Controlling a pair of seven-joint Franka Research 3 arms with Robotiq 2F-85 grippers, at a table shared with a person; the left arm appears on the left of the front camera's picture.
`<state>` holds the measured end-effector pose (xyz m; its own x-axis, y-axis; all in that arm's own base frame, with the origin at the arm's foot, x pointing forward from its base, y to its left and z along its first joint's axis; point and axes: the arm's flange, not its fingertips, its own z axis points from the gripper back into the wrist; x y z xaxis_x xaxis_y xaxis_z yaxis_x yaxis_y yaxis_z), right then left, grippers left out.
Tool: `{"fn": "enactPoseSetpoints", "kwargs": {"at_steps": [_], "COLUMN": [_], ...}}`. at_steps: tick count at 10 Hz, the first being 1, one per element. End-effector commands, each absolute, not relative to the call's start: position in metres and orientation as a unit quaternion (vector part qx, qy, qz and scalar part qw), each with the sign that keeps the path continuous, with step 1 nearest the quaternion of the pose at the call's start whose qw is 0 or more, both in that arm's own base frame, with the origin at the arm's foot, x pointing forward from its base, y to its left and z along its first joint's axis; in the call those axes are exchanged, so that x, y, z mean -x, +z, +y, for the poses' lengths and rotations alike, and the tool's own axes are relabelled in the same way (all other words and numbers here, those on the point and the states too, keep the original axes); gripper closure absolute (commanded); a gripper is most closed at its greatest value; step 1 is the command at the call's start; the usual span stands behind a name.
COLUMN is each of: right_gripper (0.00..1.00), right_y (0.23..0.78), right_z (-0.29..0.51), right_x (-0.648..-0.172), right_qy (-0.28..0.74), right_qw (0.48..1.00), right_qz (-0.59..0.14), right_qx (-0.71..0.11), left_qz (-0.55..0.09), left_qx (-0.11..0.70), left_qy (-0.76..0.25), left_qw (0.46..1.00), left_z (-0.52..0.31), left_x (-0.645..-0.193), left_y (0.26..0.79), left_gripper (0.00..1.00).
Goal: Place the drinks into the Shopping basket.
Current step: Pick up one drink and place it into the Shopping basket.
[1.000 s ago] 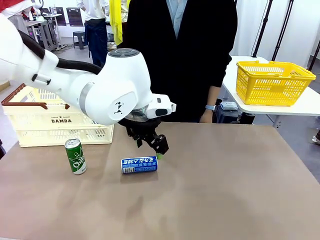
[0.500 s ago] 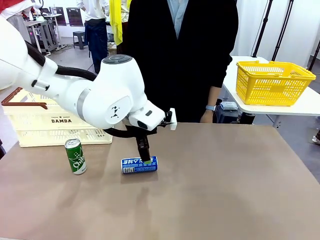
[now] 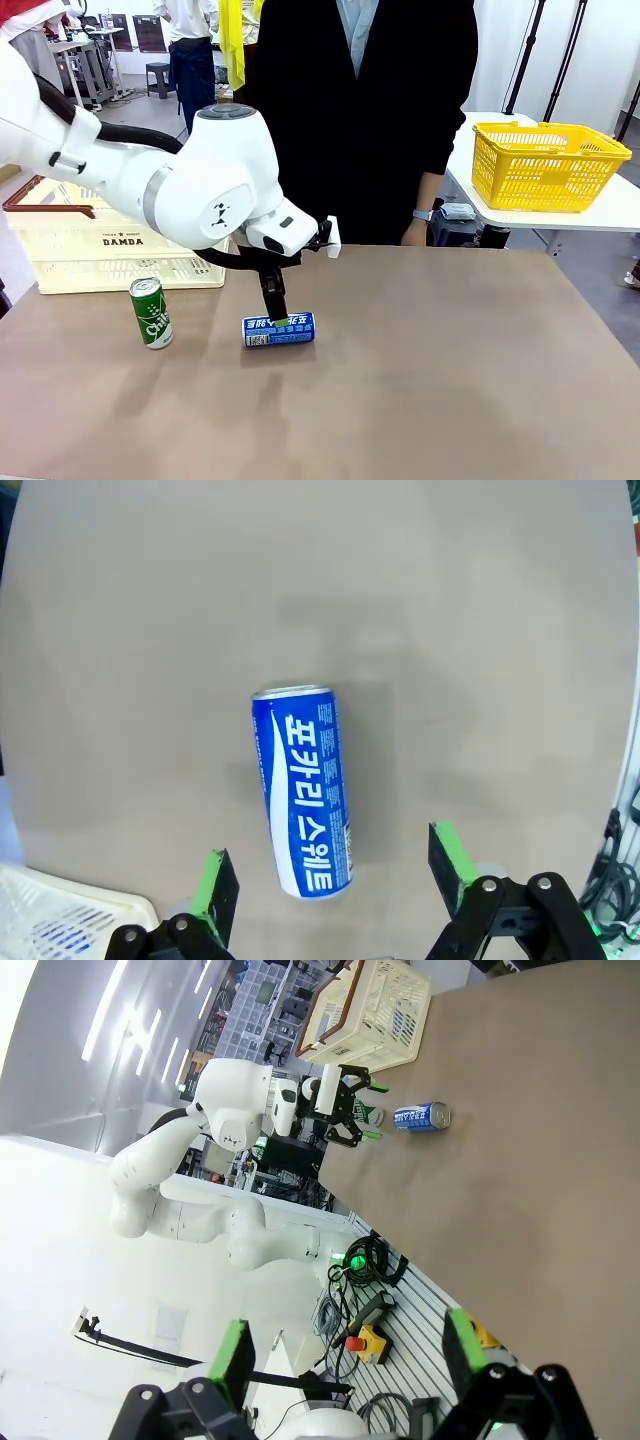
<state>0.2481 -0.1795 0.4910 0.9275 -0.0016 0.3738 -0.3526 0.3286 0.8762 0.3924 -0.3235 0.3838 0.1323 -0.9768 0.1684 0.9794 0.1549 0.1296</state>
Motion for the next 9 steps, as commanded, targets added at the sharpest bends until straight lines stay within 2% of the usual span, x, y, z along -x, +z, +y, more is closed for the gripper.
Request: {"fn": "enactPoseSetpoints", "kwargs": {"at_steps": [1,2,5,9], "right_gripper": [0.0,0.0,0.0,0.0], "right_y": [0.491,0.491,0.491,0.491], "right_z": [-0.184,-0.184,-0.184,-0.184], "right_x": [-0.245,-0.245,-0.245,-0.245], "right_qy": [0.121,0.121,0.121,0.121], "right_qw": [0.802,0.802,0.802,0.802], "right_qz": [-0.154,-0.154,-0.154,-0.154], "right_qx": [-0.564,-0.564,-0.564,-0.564], "left_qz": [-0.086,-0.088,-0.078,-0.02], "left_qx": [0.009,0.022,0.011,0.05], "left_qy": [-0.644,-0.677,-0.698,-0.711], "left_qw": [0.76,0.73,0.712,0.701], "left_z": [-0.321,-0.325,-0.331,-0.339], "left_x": [-0.412,-0.422,-0.439,-0.455], "left_y": [0.375,0.362,0.327,0.284], "left_gripper": [0.0,0.0,0.0,0.0]}}
